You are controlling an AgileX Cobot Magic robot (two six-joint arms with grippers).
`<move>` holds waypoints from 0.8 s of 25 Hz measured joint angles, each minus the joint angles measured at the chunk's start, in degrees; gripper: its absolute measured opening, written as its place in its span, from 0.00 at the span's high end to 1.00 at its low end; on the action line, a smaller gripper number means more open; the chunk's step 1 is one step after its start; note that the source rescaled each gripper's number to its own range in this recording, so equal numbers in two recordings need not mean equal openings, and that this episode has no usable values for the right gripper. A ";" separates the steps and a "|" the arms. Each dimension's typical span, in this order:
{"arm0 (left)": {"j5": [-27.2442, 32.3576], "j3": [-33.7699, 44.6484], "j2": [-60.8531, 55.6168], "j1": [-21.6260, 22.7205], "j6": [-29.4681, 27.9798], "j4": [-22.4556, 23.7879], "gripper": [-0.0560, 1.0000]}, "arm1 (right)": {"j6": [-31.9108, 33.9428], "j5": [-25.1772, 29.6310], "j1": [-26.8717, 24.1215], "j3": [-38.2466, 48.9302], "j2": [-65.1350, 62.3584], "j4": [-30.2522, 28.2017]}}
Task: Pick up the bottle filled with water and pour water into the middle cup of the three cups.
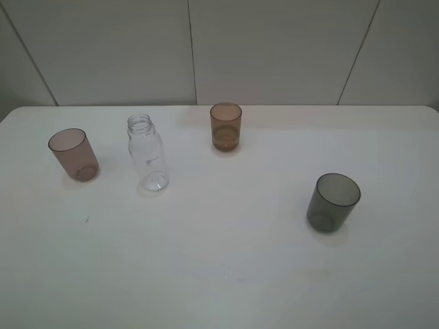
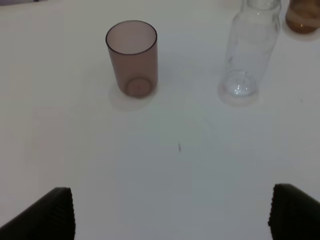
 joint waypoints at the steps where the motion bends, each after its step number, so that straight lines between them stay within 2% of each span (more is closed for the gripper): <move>1: -0.13 0.44 -0.90 0.00 0.00 -0.05 0.00 | 0.00 0.00 0.00 0.00 0.00 0.00; 20: -1.25 1.12 -1.41 0.00 -0.59 -0.04 0.00 | 0.00 0.00 0.00 0.00 0.00 0.34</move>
